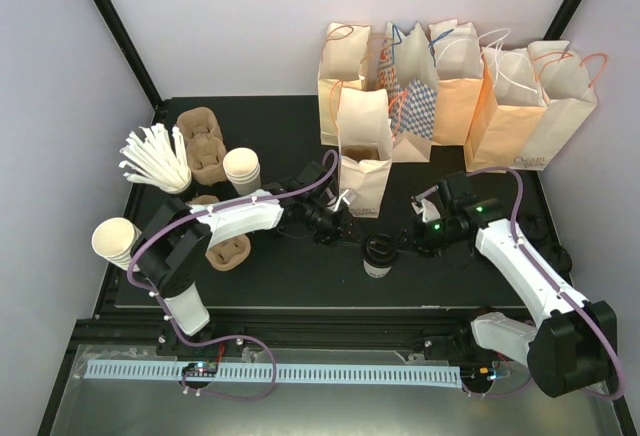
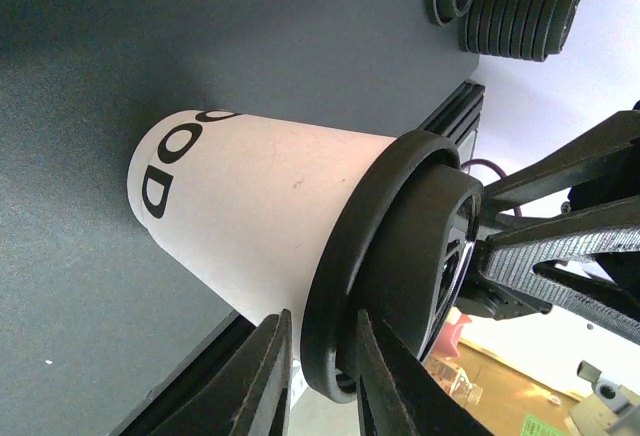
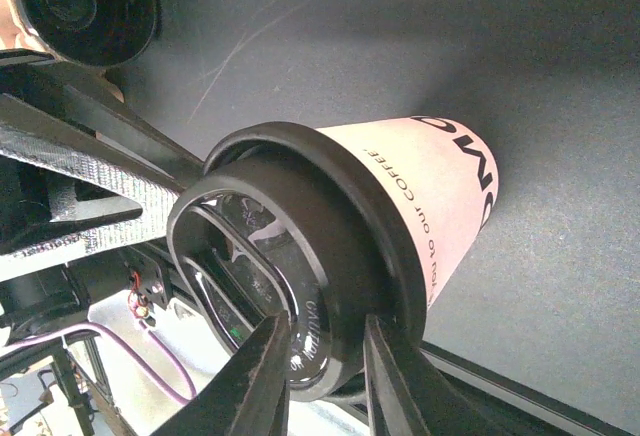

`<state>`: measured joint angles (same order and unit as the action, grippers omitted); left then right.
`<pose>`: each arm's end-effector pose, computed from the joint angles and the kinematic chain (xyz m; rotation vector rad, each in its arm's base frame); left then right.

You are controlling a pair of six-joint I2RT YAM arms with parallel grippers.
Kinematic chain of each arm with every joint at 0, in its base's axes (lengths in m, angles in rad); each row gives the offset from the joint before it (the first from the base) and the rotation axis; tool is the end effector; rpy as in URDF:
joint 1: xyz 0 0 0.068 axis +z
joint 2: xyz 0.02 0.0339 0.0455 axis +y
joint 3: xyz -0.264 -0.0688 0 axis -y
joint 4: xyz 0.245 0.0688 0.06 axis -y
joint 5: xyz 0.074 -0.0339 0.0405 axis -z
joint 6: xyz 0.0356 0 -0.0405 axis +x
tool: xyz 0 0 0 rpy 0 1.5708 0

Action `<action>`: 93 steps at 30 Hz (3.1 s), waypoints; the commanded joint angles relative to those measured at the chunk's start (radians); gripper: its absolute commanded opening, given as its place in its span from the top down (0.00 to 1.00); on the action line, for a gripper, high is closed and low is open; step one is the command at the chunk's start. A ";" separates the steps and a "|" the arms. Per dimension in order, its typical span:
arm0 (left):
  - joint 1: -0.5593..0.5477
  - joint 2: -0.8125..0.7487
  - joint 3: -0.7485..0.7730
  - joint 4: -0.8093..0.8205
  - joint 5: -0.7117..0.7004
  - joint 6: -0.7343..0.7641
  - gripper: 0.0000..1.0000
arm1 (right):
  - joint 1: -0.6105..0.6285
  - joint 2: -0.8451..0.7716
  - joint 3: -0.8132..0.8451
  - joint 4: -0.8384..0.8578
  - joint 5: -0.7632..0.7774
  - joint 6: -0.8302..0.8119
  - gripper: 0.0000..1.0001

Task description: Pack the takeout coffee

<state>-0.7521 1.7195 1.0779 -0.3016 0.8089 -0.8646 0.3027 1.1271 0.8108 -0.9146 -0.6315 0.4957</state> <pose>0.2374 -0.2574 0.1962 -0.2164 -2.6400 1.3914 0.1774 0.0774 0.2359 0.1172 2.8920 1.0626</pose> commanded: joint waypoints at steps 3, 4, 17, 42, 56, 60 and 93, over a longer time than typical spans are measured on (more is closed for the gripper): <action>-0.007 0.020 0.016 0.017 0.014 0.016 0.81 | 0.003 0.010 -0.028 0.034 -0.032 0.001 0.76; -0.007 0.022 0.016 0.018 0.014 0.016 0.82 | 0.004 0.009 -0.033 0.037 -0.035 0.001 0.76; -0.012 0.044 -0.017 0.010 -0.001 0.054 0.86 | 0.004 0.000 -0.160 0.101 -0.043 0.024 0.77; -0.048 0.091 -0.146 0.063 -0.041 0.055 0.87 | 0.004 0.005 -0.388 0.163 0.063 0.064 0.77; -0.030 0.082 0.030 -0.077 -0.084 0.106 0.87 | 0.004 -0.077 -0.233 0.087 -0.032 0.009 0.74; -0.025 0.104 0.112 -0.109 -0.081 0.114 0.87 | 0.005 -0.075 -0.202 0.085 -0.079 0.006 0.72; 0.008 -0.092 0.074 -0.179 -0.128 0.064 0.58 | 0.006 0.027 0.111 -0.117 0.000 -0.129 0.60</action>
<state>-0.7475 1.6932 1.1984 -0.4629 0.6998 -0.7753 0.3035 1.1225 0.8474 -0.9924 -0.6617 0.4576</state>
